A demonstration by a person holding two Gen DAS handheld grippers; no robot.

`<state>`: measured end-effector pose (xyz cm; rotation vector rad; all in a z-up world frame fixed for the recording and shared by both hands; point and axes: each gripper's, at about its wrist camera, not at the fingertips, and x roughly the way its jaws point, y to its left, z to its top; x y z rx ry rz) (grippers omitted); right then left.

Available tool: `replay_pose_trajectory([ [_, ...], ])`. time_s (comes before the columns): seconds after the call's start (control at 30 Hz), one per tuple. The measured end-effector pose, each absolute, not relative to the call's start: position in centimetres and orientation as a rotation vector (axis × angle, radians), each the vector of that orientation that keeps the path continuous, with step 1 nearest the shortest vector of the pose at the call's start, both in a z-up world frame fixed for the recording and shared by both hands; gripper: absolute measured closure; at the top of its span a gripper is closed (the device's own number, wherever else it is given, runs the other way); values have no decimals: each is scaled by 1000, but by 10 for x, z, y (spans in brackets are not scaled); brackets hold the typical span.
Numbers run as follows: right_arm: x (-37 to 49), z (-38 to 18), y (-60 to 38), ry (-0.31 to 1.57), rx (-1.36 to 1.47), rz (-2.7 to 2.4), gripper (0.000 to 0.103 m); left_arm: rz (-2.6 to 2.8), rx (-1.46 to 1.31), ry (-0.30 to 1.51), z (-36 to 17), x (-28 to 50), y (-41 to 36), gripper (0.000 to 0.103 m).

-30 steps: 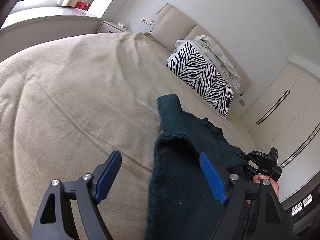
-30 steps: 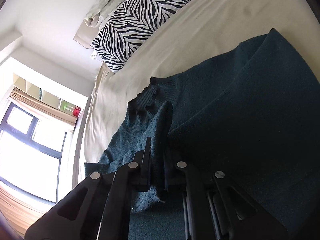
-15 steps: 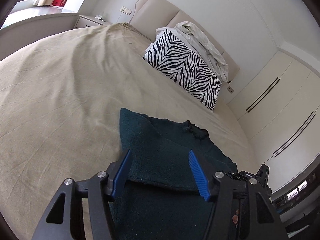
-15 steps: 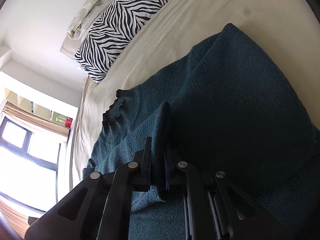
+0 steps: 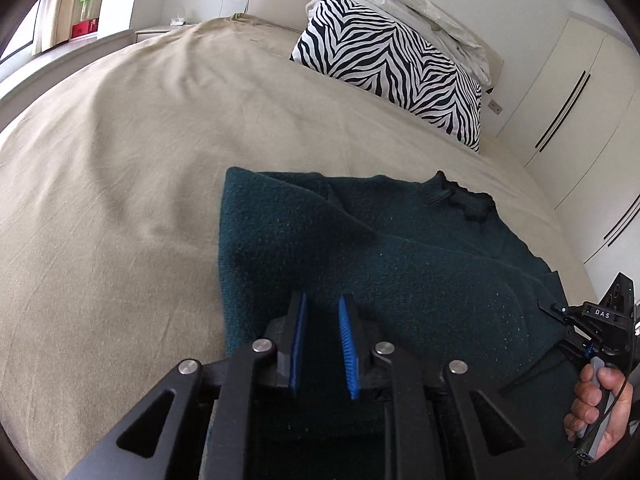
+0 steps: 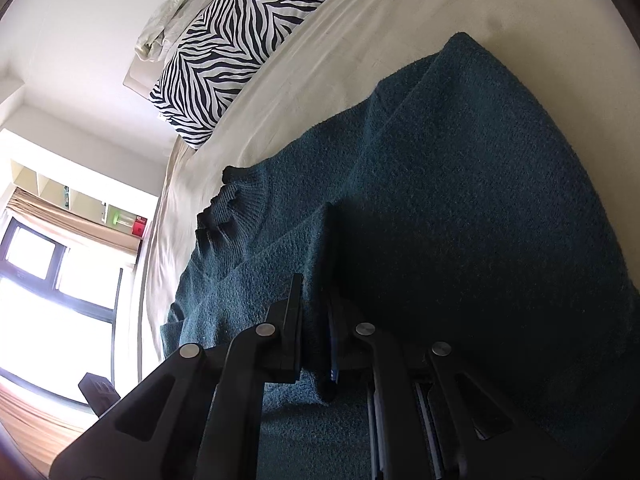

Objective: Fold small clothes

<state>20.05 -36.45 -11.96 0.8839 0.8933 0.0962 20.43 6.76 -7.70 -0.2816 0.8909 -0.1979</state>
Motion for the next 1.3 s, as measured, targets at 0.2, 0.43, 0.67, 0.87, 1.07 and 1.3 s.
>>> replay_pose_trajectory([
  [0.2, 183, -114, -369, 877, 871, 40, 94, -209, -289, 887, -79, 205, 70, 84],
  [0.43, 169, -72, -371, 773, 811, 27, 94, -219, -303, 877, -80, 203, 72, 84],
  [0.67, 209, -122, -355, 930, 900, 230, 81, -238, -271, 886, -76, 194, 75, 84],
  [0.87, 136, -97, -390, 853, 841, 59, 70, -211, -269, 870, -49, 135, 93, 66],
  [1.07, 71, -92, -386, 871, 734, 104, 46, -201, -286, 864, -34, 55, 94, 41],
  [1.3, 8, -77, -387, 905, 672, 99, 46, -199, -329, 927, -33, -17, 105, 40],
])
